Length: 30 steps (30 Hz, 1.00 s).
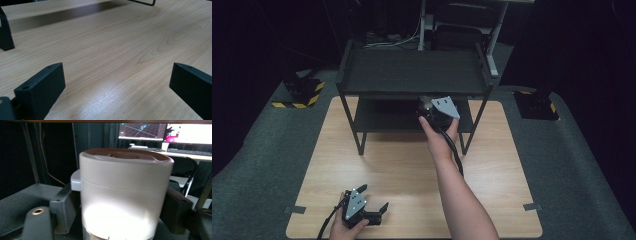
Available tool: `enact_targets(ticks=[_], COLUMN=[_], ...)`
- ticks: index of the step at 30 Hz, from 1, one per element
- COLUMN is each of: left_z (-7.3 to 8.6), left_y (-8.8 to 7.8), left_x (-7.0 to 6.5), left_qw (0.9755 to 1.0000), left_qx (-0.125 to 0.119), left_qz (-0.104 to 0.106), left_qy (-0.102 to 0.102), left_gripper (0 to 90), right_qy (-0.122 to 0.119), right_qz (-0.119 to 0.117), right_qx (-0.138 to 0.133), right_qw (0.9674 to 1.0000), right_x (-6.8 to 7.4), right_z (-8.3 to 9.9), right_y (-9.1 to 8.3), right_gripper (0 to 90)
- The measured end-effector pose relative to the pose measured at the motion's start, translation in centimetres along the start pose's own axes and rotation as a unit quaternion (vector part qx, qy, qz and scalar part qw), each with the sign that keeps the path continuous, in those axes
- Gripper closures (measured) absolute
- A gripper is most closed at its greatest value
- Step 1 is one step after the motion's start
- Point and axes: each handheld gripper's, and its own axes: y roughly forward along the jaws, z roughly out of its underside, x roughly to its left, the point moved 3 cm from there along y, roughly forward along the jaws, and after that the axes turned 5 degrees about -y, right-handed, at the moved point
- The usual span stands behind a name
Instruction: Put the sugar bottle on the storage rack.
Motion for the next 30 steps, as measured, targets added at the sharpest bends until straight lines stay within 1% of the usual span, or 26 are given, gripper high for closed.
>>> enact_targets(ticks=[3,4,5,6,8,9,13,18,21,25,30], left_z=[0.0,0.0,0.0,0.0,0.0,0.0,0.0,0.0,0.0,0.0,0.0], left_y=[0.0,0.0,0.0,0.0,0.0,0.0,0.0,0.0,0.0,0.0,0.0], left_x=[0.0,0.0,0.0,0.0,0.0,0.0,0.0,0.0,0.0,0.0,0.0], left_qw=[1.0000,1.0000,1.0000,1.0000,1.0000,1.0000,1.0000,1.0000,1.0000,1.0000,1.0000], left_qx=[0.000,0.000,-0.001,-0.001,-0.001,0.000,0.000,0.000,0.000,0.001,0.002], left_qz=[0.000,0.000,0.000,0.000,0.000,0.001,0.001,-0.001,-0.002,-0.001,-0.001], left_qy=[0.000,0.000,-0.002,0.000,0.000,0.000,-0.001,0.001,0.001,0.001,0.002], left_gripper=[0.5,0.5,0.4,0.5,0.5,0.5,0.5,0.5,0.5,0.5,0.4], right_qy=[0.014,0.021,0.022,0.023,0.019,0.012,0.007,0.000,-0.001,0.007,0.007], right_qz=[-0.005,-0.002,-0.004,-0.012,-0.026,-0.029,-0.046,-0.054,-0.058,-0.063,-0.070], right_qx=[0.004,0.004,0.006,0.007,0.008,0.009,-0.008,-0.016,-0.019,-0.025,-0.031], right_qw=[0.9999,0.9998,0.9997,0.9996,0.9994,0.9995,0.9989,0.9984,0.9982,0.9977,0.9970], right_x=[-0.5,-0.5,-0.6,-0.9,-1.3,-1.3,-1.8,-2.5,-2.9,-3.4,-3.8], right_z=[-0.3,-0.3,-0.4,-0.4,-0.5,-0.5,-0.1,0.7,1.3,2.3,3.2], right_y=[-0.2,-0.3,-0.4,-0.5,-0.8,-1.1,-2.5,-4.3,-5.1,-6.5,-8.2], right_gripper=[9.4,4.3,1.4,0.1,0.1,0.0,0.0,0.0,0.0,0.0,0.0])
